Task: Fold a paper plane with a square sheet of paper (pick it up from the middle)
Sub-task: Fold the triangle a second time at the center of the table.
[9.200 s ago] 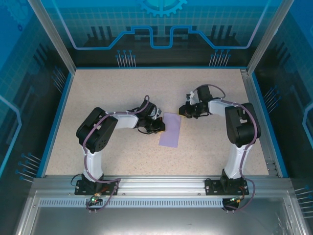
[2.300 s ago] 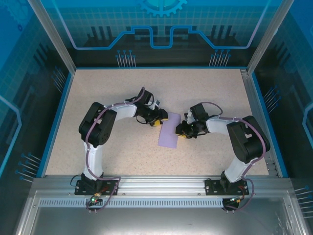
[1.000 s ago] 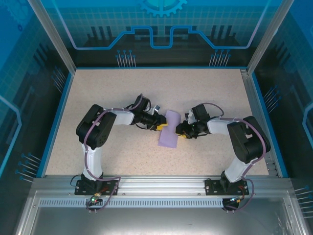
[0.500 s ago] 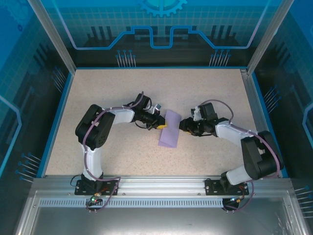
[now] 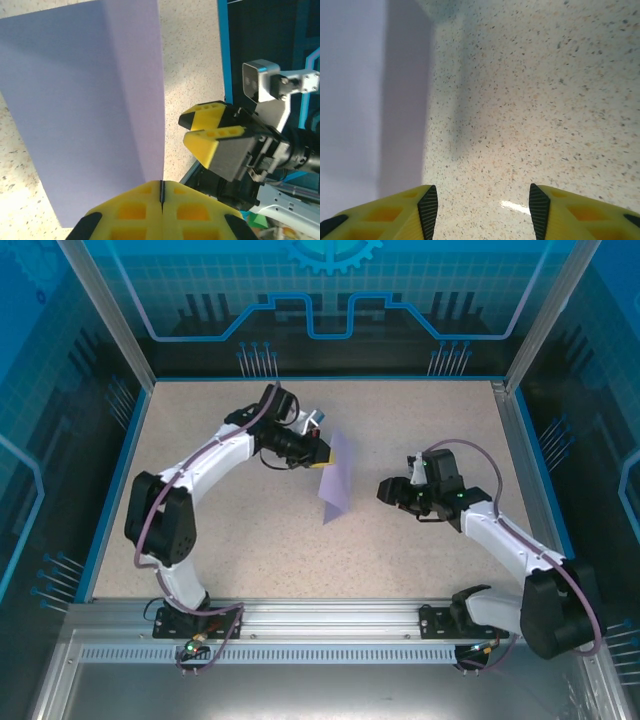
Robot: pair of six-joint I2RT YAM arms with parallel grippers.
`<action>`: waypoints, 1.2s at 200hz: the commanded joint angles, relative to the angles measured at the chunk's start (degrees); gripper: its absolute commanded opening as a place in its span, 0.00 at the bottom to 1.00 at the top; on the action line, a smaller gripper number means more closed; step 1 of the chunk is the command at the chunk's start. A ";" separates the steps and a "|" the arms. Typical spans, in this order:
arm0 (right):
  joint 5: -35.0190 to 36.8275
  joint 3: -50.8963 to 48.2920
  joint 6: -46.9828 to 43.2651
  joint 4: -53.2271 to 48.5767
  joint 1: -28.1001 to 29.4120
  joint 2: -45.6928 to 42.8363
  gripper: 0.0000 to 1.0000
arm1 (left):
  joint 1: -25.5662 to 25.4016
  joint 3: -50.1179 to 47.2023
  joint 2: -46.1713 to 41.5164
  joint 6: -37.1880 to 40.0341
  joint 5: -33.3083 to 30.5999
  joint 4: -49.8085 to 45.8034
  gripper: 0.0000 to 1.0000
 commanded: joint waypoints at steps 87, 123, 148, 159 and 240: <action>0.30 -3.11 -1.01 -0.42 -0.43 -3.06 0.66 | -4.90 -1.72 8.42 2.17 -4.35 -0.76 0.00; -3.17 -2.97 -3.27 3.44 2.54 -2.84 0.70 | -5.19 -3.38 10.34 1.69 -4.90 0.48 0.00; -0.17 -1.67 -7.79 4.54 9.02 -2.46 0.71 | -5.14 -3.53 10.79 0.71 -5.72 0.28 0.01; 3.09 0.00 -9.83 2.65 12.56 -1.86 0.72 | -5.14 -3.54 10.87 0.43 -5.76 0.05 0.02; 32.04 13.35 -16.84 -5.73 39.90 8.53 0.79 | -5.17 -3.10 11.40 -0.16 -5.57 -1.14 0.02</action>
